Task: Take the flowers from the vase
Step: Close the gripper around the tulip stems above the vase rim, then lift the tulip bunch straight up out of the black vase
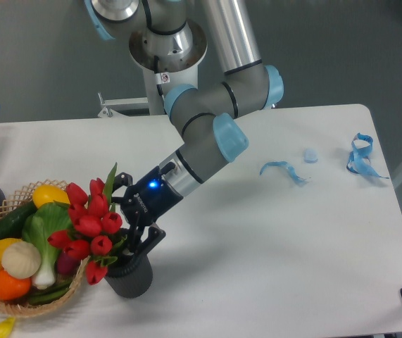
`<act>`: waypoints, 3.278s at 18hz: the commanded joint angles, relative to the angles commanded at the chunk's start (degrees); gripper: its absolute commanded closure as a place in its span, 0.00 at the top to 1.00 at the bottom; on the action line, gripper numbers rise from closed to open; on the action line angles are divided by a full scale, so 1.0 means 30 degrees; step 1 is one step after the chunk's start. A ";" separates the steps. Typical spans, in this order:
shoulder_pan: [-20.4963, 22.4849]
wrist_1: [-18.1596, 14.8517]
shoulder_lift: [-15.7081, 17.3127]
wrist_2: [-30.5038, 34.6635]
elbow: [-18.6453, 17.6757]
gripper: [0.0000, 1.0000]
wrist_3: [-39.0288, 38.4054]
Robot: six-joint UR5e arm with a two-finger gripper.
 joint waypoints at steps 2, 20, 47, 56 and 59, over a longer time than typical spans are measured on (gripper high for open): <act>0.0000 0.0000 -0.0029 0.0000 0.0000 0.95 0.0000; 0.0204 0.0000 0.0175 -0.0731 0.0615 0.55 -0.0614; 0.2313 -0.0029 0.2021 -0.5653 0.3542 0.25 -0.6268; 0.2695 -0.0059 0.1992 -0.6768 0.4131 0.25 -0.7031; 0.2987 -0.0088 0.1992 -0.6768 0.4102 0.25 -0.7060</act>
